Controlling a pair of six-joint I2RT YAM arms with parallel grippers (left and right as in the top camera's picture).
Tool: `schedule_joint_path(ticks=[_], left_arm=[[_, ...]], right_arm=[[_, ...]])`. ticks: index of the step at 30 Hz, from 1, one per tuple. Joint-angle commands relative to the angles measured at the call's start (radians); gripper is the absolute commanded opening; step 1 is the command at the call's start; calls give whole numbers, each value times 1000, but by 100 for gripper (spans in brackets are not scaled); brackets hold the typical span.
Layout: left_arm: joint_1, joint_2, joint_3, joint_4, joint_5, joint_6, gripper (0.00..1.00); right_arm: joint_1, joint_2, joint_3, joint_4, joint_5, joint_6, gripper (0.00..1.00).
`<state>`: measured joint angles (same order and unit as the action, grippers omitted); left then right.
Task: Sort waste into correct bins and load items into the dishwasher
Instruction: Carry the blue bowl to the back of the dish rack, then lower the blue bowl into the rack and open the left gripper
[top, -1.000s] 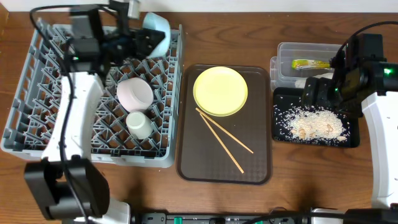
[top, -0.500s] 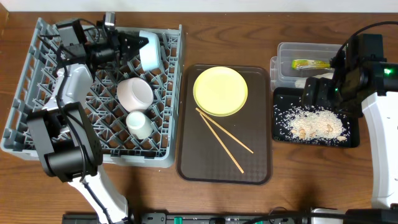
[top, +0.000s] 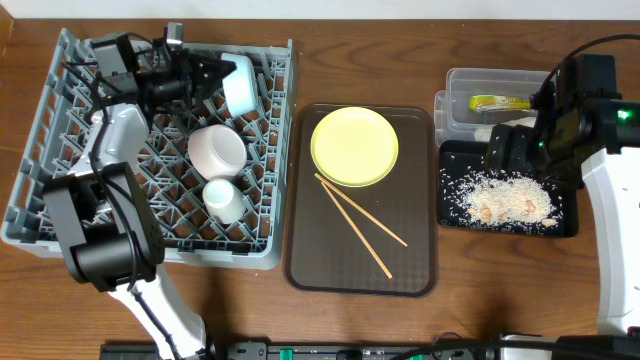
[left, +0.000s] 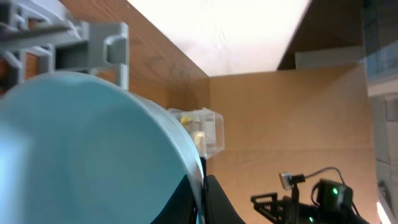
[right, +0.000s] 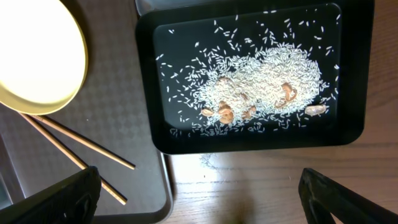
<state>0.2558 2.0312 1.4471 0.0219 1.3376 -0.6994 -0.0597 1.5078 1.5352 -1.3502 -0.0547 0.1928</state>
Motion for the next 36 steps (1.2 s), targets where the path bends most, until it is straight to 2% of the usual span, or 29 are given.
schedule_joint_path(ticks=[1,2,3,7,12,16,19,24,30,33,36], left_arm=[[36,10,-6,1,-85,18,12],[43,10,-6,-3,-98,18,17],[51,10,-6,-5,-110,18,17],[89,10,-6,-13,-132,44,40],[120,10,-6,-13,-135,60,49],[137,10,-6,-14,-135,72,72],[138,10,-6,-37,-148,90,81],[137,10,-6,-63,-151,90,86],[117,10,-6,-270,-229,261,87],[113,8,-6,-283,-228,266,86],[105,3,-6,-283,-220,240,76]], right_arm=[[1,-3,2,-5,5,-14,99],[1,-3,2,-4,5,-14,99],[1,-3,2,-4,5,-14,99],[1,-3,2,-6,5,-14,99],[1,-3,2,-8,5,-14,99],[1,-3,2,-12,5,-14,99],[1,-3,2,-12,5,-14,99],[1,-3,2,-13,5,-14,99],[1,-3,2,-13,5,-14,99],[1,-3,2,-12,5,-14,99],[1,-3,2,-12,5,-14,99]])
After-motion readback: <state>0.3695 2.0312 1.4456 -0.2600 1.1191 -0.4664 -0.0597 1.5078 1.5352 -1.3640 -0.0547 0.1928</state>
